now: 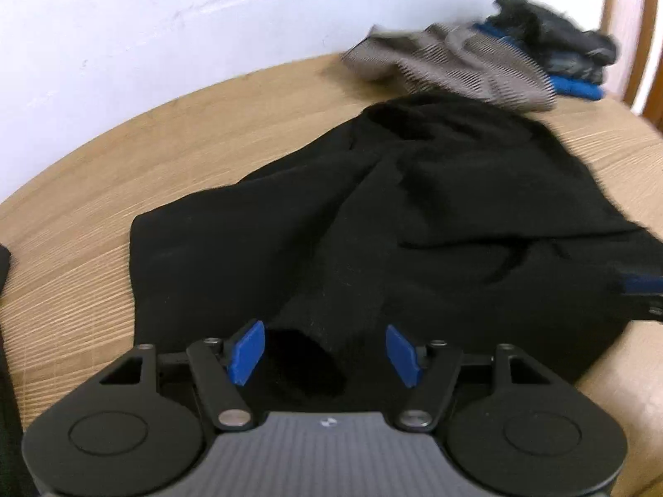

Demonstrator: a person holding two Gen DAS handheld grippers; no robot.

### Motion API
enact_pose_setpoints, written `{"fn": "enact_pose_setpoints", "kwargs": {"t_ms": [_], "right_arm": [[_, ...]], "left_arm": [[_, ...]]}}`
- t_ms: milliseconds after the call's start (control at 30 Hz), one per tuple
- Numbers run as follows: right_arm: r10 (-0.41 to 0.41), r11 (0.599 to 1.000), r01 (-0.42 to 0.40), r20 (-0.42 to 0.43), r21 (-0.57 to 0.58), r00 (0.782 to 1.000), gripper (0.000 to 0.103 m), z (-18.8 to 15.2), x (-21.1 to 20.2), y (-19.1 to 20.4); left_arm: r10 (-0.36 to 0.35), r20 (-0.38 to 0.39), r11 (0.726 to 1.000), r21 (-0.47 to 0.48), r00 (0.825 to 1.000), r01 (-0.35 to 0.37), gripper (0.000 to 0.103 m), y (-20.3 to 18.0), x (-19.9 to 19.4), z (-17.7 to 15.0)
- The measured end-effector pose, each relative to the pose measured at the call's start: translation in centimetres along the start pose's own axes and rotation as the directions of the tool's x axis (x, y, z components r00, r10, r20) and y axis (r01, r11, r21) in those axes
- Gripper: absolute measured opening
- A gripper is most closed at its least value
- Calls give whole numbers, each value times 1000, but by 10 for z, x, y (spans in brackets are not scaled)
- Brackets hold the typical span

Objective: Fold clothes

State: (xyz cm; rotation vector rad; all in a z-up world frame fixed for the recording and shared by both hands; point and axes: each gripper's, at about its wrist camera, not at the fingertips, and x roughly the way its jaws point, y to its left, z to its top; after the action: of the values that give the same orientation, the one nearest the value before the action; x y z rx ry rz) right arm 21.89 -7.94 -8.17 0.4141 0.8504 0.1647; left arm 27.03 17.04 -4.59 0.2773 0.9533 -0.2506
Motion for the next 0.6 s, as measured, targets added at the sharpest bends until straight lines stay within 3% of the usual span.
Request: {"fn": "enact_pose_setpoints", "kwargs": {"t_ms": [67,100,167,233,367,500,600], "right_arm": [[0,1000,0,2,-13,1000,67,0,0,4],[-5,1000,5,4,-24,1000,67,-1,-1,5],[-23,999,24,11,-37,1000,67,-1,-2,6],[-37,998,38,20,-42,999,67,-1,-3,5],[-12,1000,12,50,0,999,67,3,-3,-3],[90,978,-106,99,177,991,68,11,5,-21],[193,907,-238,159,348,968,69,11,9,-42]], "left_arm": [[-3,-10,1000,-9,1000,3,20,2,11,4],[-19,-32,1000,-22,999,18,8,3,14,7],[-56,-18,997,-59,998,55,8,7,9,19],[-90,57,991,-95,994,95,8,15,-14,37],[-133,216,978,-132,967,164,8,35,-81,88],[-124,316,980,-110,940,166,8,42,-154,132],[-107,325,977,-140,940,160,9,44,-195,147]]}}
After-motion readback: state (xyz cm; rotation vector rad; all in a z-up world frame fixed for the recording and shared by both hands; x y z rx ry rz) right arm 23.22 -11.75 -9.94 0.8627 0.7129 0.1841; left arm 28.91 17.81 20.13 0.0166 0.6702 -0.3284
